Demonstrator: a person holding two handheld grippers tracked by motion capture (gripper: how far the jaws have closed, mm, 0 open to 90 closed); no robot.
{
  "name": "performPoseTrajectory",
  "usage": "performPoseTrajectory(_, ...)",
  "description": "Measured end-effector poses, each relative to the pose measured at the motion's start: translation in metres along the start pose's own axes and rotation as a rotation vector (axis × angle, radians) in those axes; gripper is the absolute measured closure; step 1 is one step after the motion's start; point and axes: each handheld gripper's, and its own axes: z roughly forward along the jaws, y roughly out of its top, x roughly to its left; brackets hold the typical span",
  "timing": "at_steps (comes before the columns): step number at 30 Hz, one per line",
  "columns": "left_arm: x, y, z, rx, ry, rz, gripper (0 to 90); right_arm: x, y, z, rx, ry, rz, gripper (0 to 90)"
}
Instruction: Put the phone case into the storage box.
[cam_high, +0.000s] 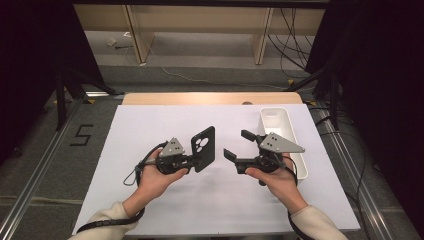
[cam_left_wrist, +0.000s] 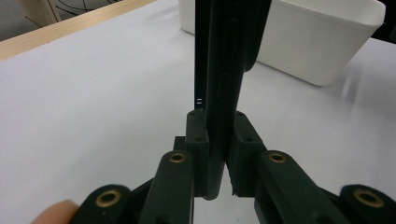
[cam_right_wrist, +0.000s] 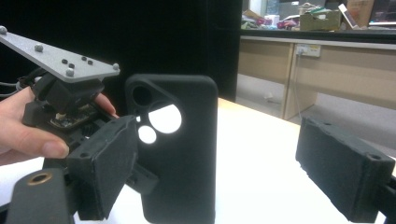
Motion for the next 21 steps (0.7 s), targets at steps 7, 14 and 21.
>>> performPoseTrajectory(7,0.000,-0.001,0.002,0.001,0.020,-0.026,80.1,0.000,-0.005,-0.009,0.006,-0.020,0.006,14.2)
performPoseTrajectory(14,-0.005,0.001,0.007,0.001,0.029,-0.045,80.0,0.000,-0.007,-0.011,0.009,-0.048,0.011,14.1)
performPoseTrajectory(21,-0.006,0.001,0.010,0.003,0.029,-0.048,80.0,0.001,-0.007,-0.010,0.003,-0.055,0.011,14.1)
